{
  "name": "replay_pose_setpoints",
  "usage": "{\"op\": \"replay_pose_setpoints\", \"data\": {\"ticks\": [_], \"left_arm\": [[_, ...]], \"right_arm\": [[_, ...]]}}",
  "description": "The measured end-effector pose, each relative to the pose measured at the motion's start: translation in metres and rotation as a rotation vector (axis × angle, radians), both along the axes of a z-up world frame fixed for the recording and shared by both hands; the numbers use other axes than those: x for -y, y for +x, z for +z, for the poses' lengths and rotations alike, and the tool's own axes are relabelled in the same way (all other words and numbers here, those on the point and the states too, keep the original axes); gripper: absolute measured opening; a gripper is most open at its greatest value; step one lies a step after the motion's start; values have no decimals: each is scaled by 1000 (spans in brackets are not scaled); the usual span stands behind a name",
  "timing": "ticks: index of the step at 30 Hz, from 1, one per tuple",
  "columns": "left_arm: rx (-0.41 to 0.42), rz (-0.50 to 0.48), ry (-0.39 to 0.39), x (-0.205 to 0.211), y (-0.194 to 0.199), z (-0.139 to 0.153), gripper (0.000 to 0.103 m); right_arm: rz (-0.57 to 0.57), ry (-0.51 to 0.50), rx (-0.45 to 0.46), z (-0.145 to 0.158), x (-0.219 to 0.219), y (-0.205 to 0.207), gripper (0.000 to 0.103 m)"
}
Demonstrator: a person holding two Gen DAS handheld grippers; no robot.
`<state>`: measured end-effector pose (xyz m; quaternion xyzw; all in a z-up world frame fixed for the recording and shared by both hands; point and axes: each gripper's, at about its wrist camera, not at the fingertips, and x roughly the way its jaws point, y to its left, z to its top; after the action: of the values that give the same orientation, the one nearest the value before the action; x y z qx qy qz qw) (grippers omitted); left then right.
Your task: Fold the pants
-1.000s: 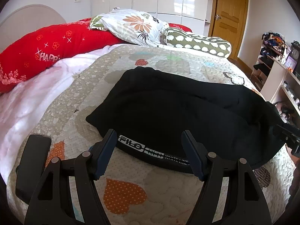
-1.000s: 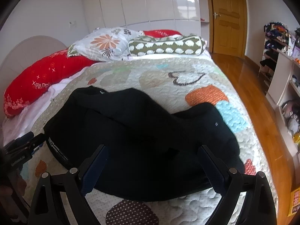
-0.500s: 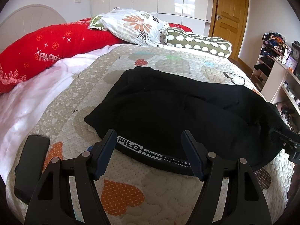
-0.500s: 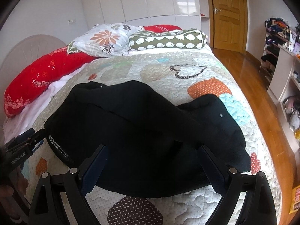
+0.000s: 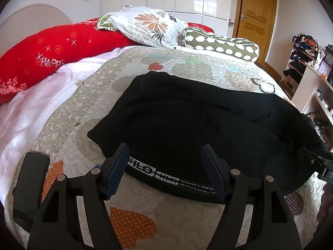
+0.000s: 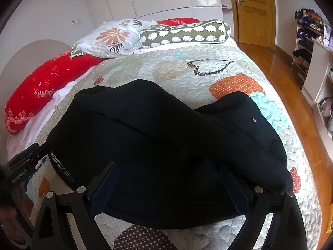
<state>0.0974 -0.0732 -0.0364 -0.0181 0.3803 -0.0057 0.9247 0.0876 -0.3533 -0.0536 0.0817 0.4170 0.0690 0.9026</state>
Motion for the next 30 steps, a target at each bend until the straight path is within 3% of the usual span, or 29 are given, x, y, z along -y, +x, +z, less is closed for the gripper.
{"op": "replay_pose_setpoints", "data": {"ticks": [5,10,15,18,21,25,30], "left_arm": [[-3,-8,-9,-5,3,-2,72],[-29,2,-106,-35,11,0,72],[-50,74,-157,-72,22,-2,72],[-78,105,-182,-86,28,-9,72],[-110,126,-193,-95,33,-18,72],[-130,143,-257,-106,39,-28,72],[-178,161,-337,-113,46,-38,72]], "right_arm": [[6,-8,-10,-2,1,11,96],[17,-33,-34,-6,9,39,96],[-50,-91,-18,0,28,106,96],[-76,-129,-51,-12,30,160,96],[-106,-165,-36,-20,28,189,96],[-82,-126,4,4,33,170,95],[-67,-35,81,38,60,76,95]]}}
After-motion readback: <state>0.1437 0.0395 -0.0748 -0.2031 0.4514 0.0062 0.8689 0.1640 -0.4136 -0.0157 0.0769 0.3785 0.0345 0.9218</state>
